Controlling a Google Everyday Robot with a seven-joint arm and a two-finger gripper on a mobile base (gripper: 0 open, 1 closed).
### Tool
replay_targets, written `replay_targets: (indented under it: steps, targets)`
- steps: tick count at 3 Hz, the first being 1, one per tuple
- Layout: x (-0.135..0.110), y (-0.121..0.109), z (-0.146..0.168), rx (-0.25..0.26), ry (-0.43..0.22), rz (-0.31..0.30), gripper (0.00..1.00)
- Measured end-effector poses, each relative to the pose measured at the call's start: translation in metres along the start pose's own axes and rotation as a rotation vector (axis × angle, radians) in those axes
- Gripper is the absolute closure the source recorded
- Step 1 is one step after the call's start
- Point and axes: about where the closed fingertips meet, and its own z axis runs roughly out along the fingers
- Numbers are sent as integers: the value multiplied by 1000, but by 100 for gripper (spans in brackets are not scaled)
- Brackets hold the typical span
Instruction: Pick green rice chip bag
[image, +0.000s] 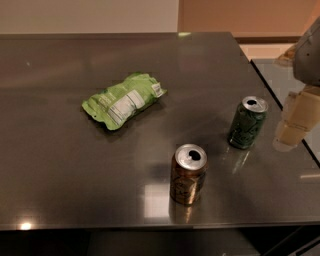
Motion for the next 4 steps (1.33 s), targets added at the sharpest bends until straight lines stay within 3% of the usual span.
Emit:
replay_targets:
  steps: [2,4]
  targets:
    - [-8,-7,-2,18,-15,-16,0]
    - [-67,-44,11,43,-93,-141,0]
